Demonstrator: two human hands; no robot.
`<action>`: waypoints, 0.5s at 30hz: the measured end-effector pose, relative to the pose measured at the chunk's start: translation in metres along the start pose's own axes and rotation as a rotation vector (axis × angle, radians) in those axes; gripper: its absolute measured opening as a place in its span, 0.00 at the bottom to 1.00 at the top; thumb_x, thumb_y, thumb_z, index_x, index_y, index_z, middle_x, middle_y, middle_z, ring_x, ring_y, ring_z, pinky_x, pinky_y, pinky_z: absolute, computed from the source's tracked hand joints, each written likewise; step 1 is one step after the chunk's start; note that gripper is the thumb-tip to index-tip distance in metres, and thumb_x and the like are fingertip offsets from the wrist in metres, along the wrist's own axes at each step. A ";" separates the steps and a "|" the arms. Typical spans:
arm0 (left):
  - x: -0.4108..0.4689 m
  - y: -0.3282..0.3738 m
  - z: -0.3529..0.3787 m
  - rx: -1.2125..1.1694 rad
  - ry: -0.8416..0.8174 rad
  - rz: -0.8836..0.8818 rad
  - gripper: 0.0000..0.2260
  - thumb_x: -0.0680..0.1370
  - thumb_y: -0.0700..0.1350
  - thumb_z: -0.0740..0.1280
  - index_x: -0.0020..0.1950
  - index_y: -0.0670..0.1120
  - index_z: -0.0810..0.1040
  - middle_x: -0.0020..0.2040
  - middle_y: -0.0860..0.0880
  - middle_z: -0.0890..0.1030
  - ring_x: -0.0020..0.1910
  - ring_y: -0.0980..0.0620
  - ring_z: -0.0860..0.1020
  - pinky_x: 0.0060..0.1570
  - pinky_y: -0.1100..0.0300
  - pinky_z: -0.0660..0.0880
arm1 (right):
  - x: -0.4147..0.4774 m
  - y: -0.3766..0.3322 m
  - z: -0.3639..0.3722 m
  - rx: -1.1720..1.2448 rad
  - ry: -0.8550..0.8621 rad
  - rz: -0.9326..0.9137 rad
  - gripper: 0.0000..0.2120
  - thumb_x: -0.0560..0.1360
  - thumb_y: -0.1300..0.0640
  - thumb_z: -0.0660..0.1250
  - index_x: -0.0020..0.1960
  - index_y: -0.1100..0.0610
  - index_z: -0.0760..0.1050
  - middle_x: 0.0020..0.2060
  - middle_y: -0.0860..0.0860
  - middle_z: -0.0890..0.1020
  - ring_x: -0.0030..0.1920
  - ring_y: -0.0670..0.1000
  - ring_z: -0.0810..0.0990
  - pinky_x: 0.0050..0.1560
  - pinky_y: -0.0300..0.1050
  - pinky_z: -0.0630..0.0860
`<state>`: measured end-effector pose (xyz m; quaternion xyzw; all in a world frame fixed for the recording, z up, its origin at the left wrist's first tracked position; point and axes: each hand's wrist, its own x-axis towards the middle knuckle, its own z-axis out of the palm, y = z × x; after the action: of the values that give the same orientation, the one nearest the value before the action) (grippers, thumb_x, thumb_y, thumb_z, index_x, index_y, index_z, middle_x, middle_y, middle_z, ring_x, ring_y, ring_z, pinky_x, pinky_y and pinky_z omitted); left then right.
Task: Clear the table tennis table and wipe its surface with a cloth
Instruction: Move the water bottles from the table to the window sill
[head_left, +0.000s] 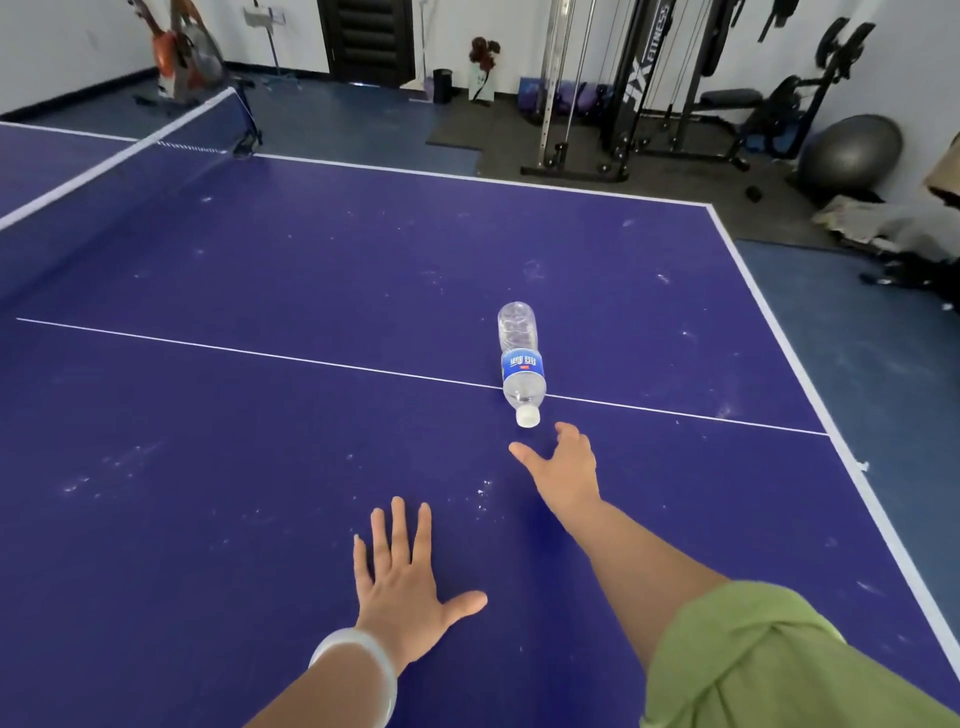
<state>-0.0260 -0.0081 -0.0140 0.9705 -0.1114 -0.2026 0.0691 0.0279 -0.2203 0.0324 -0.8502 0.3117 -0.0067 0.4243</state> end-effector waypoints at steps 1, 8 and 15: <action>0.001 0.000 0.001 0.000 -0.004 0.000 0.52 0.66 0.80 0.49 0.71 0.52 0.22 0.72 0.47 0.21 0.72 0.43 0.23 0.72 0.42 0.29 | 0.009 -0.001 0.008 -0.022 0.023 -0.005 0.40 0.73 0.41 0.72 0.76 0.58 0.61 0.70 0.54 0.69 0.71 0.56 0.67 0.66 0.52 0.70; 0.007 -0.001 0.002 0.019 -0.060 -0.008 0.53 0.62 0.81 0.43 0.70 0.52 0.18 0.69 0.47 0.17 0.68 0.44 0.19 0.69 0.42 0.26 | 0.054 -0.010 0.041 -0.063 0.250 -0.012 0.26 0.75 0.41 0.70 0.62 0.59 0.73 0.57 0.55 0.74 0.57 0.55 0.71 0.60 0.49 0.70; 0.005 -0.001 -0.003 0.002 -0.077 0.002 0.52 0.64 0.81 0.45 0.71 0.51 0.21 0.71 0.46 0.19 0.70 0.43 0.20 0.70 0.41 0.26 | 0.036 0.006 0.037 0.071 0.250 0.003 0.15 0.75 0.48 0.72 0.52 0.56 0.73 0.50 0.52 0.72 0.53 0.52 0.69 0.51 0.48 0.72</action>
<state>-0.0201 -0.0079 -0.0138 0.9619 -0.1151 -0.2395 0.0638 0.0637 -0.2155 -0.0045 -0.8267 0.3627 -0.1229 0.4121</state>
